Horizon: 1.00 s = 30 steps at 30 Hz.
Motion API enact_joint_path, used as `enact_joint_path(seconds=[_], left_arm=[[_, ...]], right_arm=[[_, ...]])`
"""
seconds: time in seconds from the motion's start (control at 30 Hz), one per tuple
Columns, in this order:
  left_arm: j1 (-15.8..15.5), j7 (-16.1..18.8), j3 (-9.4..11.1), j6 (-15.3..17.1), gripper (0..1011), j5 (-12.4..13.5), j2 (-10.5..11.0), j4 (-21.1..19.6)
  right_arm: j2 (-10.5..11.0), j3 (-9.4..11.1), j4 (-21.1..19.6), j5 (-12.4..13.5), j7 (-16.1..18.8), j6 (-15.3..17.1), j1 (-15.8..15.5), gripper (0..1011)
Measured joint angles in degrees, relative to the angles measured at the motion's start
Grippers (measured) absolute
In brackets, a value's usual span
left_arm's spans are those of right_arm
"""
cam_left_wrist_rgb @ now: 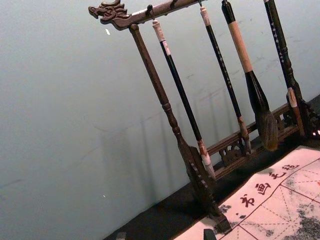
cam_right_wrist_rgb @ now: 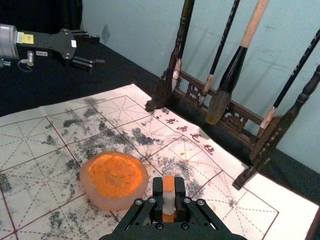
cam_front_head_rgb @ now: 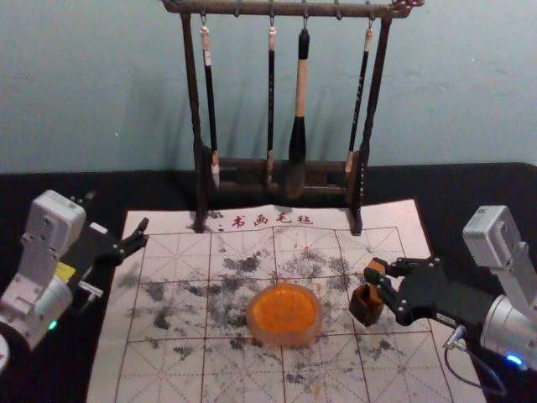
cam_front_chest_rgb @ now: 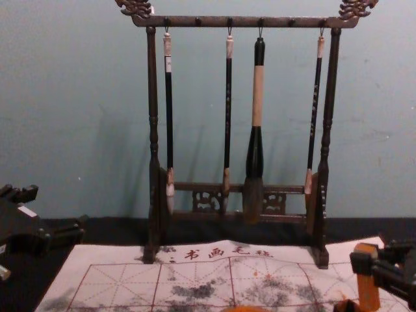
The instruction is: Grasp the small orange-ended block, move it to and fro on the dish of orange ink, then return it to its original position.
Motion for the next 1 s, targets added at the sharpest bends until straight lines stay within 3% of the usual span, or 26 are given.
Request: enact_joint_path(seconds=[1.0], left_arm=[[0.00,0.00,0.00,0.00,1001,0.00,0.00,0.00]], right_arm=[[-3.41,-1.69,6.67,-0.66,1.46,0.81,3.84,80]])
